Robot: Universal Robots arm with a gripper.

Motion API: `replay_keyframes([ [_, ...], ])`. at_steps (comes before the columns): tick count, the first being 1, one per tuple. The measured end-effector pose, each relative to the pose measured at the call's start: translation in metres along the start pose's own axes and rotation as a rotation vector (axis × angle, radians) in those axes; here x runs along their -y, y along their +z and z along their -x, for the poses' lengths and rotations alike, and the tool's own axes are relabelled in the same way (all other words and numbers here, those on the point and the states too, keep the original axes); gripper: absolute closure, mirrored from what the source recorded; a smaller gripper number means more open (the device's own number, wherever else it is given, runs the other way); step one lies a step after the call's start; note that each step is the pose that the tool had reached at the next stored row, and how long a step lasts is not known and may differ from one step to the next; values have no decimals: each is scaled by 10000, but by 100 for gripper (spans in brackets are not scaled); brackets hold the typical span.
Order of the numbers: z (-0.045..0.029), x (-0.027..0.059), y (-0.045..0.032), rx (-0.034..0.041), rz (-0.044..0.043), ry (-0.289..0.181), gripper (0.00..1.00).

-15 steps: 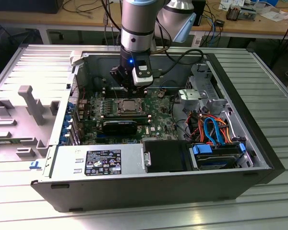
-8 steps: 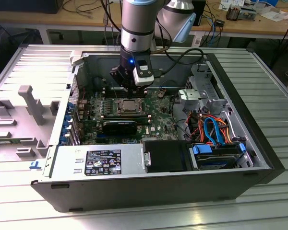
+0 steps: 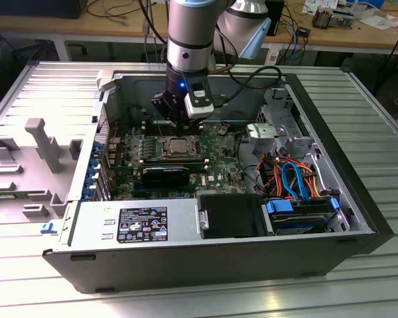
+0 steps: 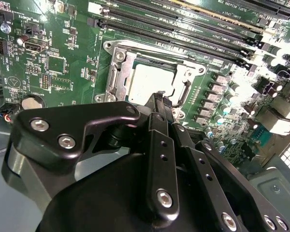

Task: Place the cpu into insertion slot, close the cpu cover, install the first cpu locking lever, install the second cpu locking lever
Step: 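Install the first cpu locking lever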

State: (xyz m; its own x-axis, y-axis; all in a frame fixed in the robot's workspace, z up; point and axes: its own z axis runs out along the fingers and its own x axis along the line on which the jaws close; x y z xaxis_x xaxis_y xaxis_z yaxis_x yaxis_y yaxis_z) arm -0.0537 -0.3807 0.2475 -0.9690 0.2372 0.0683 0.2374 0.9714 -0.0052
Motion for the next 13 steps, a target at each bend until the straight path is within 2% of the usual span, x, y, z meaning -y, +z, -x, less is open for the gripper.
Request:
replay_keyframes([
  [13,0,0,0,2,-28,-499,89],
])
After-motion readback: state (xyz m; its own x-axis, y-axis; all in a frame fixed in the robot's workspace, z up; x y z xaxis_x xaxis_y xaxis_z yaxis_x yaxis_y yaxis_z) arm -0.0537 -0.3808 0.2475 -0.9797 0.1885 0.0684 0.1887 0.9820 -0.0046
